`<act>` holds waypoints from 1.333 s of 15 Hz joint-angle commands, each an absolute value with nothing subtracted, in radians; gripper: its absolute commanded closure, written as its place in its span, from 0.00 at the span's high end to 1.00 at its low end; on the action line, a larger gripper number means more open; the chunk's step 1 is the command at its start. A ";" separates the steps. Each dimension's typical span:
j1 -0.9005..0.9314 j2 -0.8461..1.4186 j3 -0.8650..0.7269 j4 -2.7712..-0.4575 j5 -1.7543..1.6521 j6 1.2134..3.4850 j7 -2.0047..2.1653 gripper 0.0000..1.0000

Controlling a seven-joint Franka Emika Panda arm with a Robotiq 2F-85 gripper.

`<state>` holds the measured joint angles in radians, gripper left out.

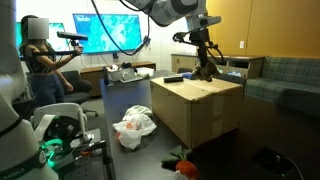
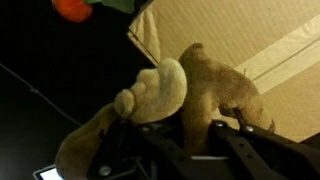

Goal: Pick the objects on the box and put them on the table, then pick the objects on the table and put them on the box

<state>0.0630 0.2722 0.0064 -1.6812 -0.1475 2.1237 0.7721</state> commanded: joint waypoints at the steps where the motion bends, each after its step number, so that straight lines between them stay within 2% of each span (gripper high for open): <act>1: 0.087 0.370 0.010 -1.536 -0.091 2.075 0.724 0.02; 10: 0.087 0.535 0.013 -1.377 0.020 2.061 0.651 0.02; 18: 0.064 0.563 0.016 -1.399 0.176 1.963 0.555 0.02; 19: 0.063 0.563 0.015 -1.399 0.186 1.951 0.551 0.02; 20: 0.063 0.563 0.014 -1.397 0.195 1.940 0.550 0.10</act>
